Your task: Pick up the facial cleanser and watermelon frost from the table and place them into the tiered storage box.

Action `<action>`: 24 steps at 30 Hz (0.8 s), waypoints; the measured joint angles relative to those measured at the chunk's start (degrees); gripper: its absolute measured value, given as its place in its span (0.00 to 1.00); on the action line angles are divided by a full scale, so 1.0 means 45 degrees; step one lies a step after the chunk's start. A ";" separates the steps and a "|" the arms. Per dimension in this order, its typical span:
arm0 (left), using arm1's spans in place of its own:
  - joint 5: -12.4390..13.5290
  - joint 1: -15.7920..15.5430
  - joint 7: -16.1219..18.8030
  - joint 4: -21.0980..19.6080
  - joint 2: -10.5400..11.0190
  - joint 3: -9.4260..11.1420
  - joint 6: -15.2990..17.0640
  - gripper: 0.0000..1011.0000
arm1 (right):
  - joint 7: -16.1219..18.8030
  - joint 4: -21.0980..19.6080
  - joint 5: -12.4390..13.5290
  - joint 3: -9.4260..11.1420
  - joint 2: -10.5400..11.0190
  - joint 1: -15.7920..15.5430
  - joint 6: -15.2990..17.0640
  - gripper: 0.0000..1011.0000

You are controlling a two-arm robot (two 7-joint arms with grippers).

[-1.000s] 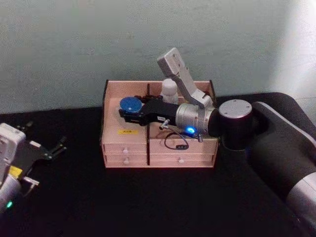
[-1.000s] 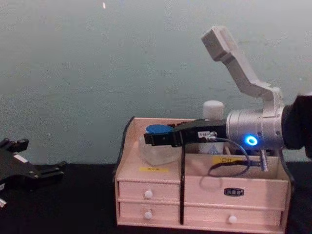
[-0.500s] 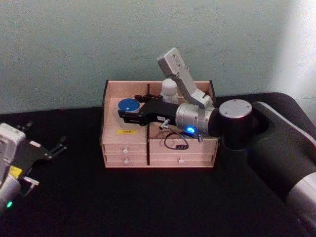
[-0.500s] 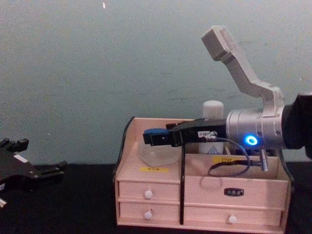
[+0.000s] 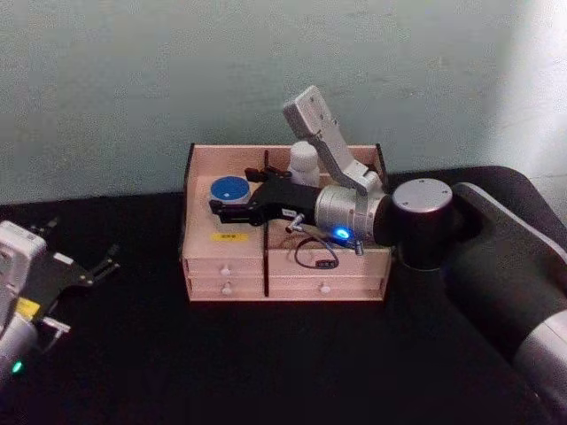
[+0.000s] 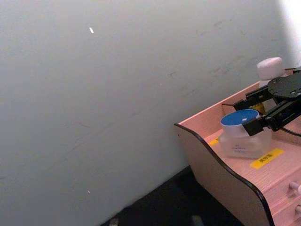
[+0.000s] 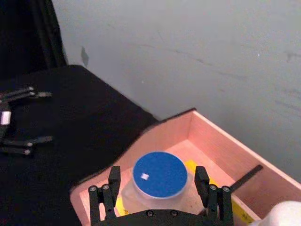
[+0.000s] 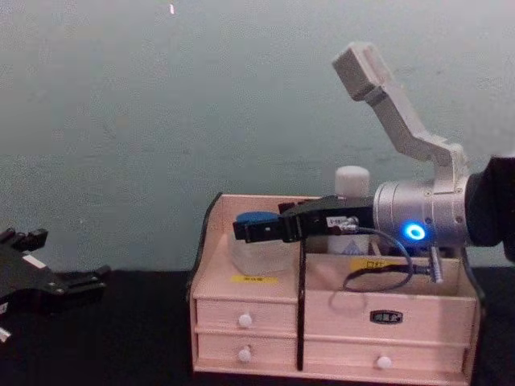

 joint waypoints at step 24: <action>0.0000 0.0001 0.0000 0.0000 0.0000 0.0000 0.0001 0.99 | 0.1162 -0.6483 0.1483 0.0942 0.3593 -0.3618 0.0165 0.99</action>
